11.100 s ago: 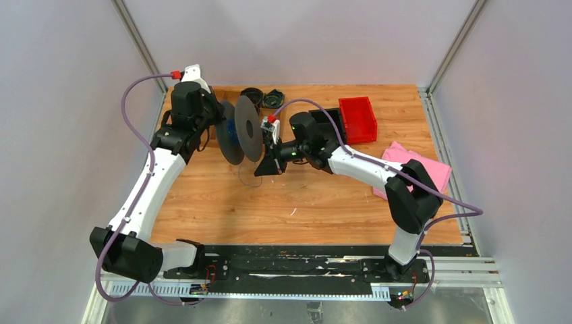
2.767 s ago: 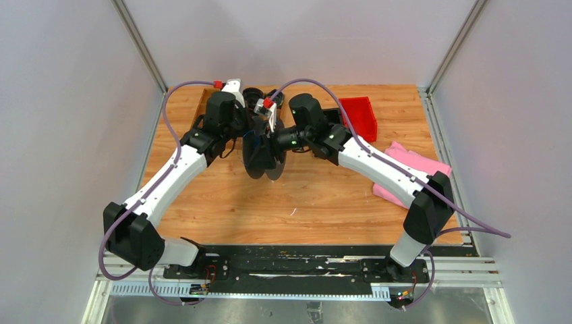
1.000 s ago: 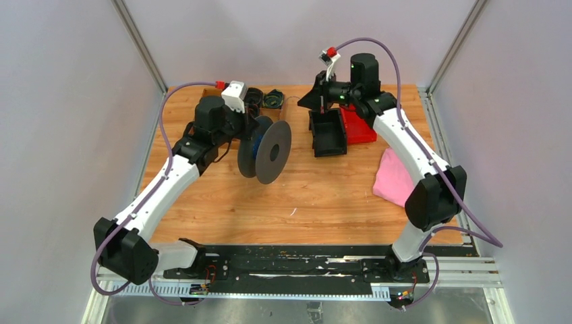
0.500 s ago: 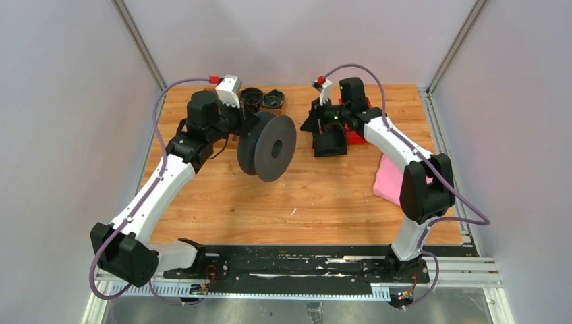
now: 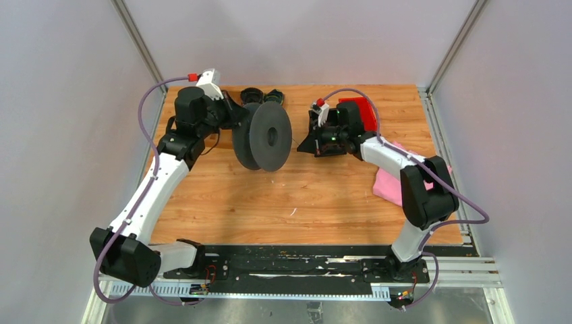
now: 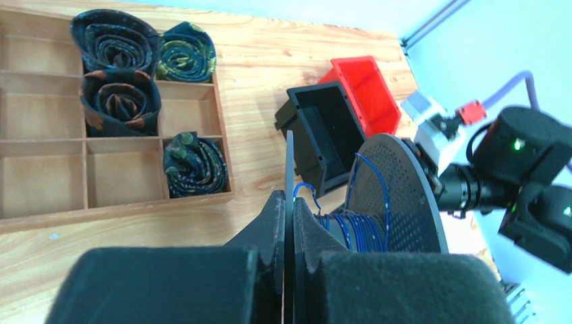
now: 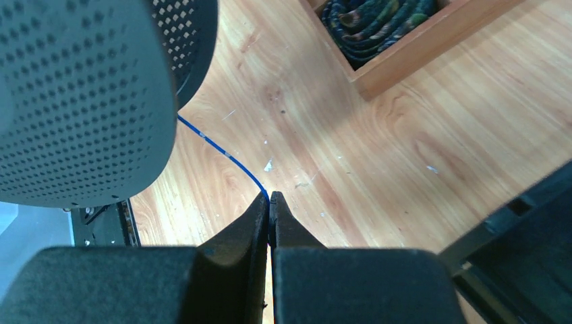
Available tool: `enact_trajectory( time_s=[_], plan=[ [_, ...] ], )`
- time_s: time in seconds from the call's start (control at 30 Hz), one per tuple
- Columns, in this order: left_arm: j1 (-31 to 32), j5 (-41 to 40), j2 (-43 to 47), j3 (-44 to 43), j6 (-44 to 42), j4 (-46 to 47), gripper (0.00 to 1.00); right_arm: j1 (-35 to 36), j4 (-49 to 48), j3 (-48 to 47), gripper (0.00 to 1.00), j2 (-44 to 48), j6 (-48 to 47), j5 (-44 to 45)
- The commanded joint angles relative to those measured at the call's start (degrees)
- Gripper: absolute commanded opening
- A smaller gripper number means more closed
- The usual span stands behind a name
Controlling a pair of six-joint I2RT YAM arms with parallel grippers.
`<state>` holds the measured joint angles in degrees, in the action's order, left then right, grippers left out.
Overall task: Wrap the cables
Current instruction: Wrap the cable around the cable reel.
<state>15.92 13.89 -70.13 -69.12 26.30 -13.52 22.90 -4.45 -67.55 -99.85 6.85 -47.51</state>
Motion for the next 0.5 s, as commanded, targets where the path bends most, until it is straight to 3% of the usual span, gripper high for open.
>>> enact_trajectory(
  time_s=[0.0, 0.27, 0.47],
  plan=[
    [-1.73, -1.90, 0.90, -2.82, 6.41, 4.18, 0.00, 3.19, -8.57, 3.80, 0.01, 2.34, 5.25, 0.47],
    [-2.34, -3.82, 0.61, -1.23, 9.85, 3.86, 0.00, 7.12, -11.59, 3.64, 0.01, 2.58, 9.00, 2.83],
    [-3.32, -10.47, -0.19, -0.01, 13.44, 1.03, 0.00, 9.89, -22.21, 8.97, 0.01, 5.31, 19.29, 4.10]
  ],
)
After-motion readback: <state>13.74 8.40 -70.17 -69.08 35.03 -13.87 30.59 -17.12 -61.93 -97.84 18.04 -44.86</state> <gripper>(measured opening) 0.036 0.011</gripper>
